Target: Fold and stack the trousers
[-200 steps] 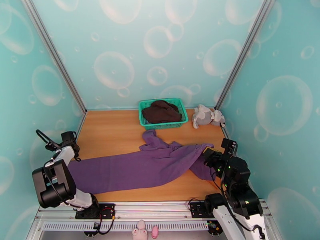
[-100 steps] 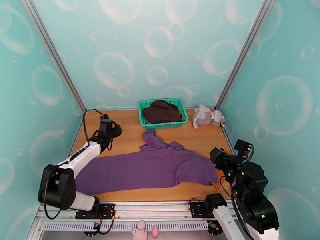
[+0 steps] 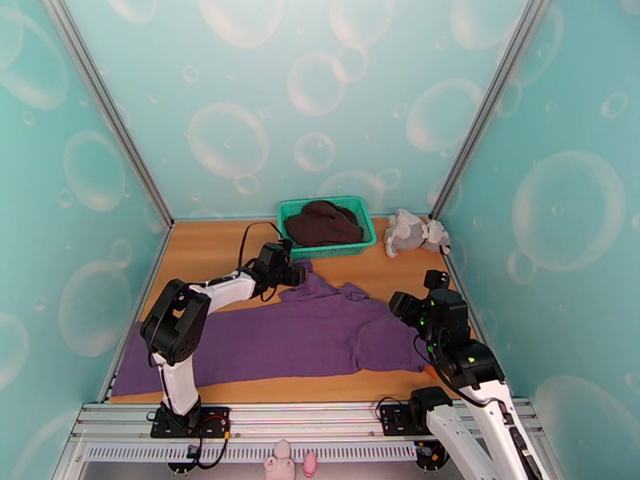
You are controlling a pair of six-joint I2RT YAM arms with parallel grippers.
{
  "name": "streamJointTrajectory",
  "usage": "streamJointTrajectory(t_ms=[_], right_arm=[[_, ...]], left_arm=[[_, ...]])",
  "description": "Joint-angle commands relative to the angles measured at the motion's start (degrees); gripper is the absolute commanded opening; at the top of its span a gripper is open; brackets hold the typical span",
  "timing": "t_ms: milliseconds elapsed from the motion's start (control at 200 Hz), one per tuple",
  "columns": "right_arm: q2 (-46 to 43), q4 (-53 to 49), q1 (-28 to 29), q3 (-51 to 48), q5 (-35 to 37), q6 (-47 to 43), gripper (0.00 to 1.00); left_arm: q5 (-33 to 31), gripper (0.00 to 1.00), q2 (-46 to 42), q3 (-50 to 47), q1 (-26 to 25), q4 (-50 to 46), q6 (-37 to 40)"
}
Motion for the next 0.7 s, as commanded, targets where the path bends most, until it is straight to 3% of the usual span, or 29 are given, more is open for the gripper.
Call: streamJointTrajectory(t_ms=[0, 80, 120, 170, 230, 435, 695], right_arm=[[-0.09, 5.43, -0.26, -0.52, 0.03, 1.16, 0.61], [-0.18, 5.79, -0.3, -0.53, 1.25, 0.9, 0.62], [-0.19, 6.17, -0.39, -0.61, 1.54, 0.8, 0.63], [0.16, 6.51, -0.6, -0.62, 1.25, 0.49, 0.63], [0.73, 6.89, -1.07, -0.53, 0.59, 0.12, 0.63], [2.08, 10.03, -2.78, -2.47, -1.39, 0.62, 0.62], [3.51, 13.38, -3.3, -4.91, -1.87, 1.71, 0.6]], left_arm=[[1.8, 0.66, 4.01, 3.38, -0.52, 1.91, -0.43], [1.85, 0.54, 5.65, 4.42, -1.54, 1.33, -0.66], [1.56, 0.4, 5.81, 4.61, -1.97, 1.2, -0.73], [0.07, 0.14, 5.33, 4.59, -2.35, 0.97, -1.32], [-0.86, 0.0, 3.34, 3.74, -2.52, 1.31, -1.75], [-4.39, 0.0, -9.89, 0.73, -3.58, 0.76, -0.82], [-11.07, 0.0, -30.07, -5.99, -7.01, 5.94, 7.12]])
